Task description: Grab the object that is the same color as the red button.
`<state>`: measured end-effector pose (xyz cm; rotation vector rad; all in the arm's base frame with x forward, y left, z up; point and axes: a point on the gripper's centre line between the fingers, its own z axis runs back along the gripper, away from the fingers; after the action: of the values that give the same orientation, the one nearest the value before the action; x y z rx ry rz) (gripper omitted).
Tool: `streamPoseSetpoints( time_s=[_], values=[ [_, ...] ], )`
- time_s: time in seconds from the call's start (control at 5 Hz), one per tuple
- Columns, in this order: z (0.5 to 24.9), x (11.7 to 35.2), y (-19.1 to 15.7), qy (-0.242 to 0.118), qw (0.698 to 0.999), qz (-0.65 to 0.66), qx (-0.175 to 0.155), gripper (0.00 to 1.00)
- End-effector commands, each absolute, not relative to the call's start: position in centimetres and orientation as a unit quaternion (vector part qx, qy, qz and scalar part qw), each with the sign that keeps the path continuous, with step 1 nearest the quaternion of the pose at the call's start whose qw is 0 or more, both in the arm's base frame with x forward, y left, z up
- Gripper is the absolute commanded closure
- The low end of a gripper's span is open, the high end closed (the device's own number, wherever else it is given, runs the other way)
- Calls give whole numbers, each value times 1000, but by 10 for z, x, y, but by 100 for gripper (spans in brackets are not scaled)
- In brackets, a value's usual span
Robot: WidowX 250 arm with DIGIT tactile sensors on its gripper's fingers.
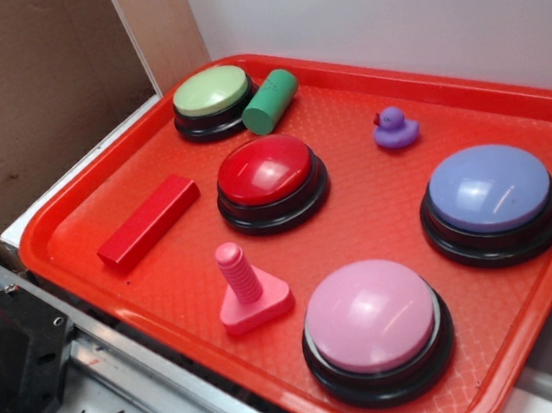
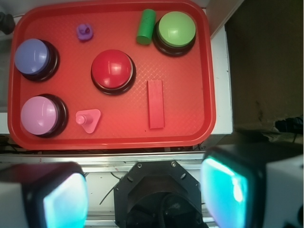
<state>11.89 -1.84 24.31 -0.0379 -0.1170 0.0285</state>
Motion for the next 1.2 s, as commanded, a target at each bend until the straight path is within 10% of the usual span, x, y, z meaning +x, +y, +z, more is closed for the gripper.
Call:
streamPoseSetpoints(
  time_s=[0.0, 0.6, 1.0],
  values=[
    [243, 119, -18, -58, 998, 14, -19, 0],
    [231, 179, 5, -5, 1000, -6, -5, 0],
    [135, 178, 29, 76, 995, -41, 40, 0]
  ],
)
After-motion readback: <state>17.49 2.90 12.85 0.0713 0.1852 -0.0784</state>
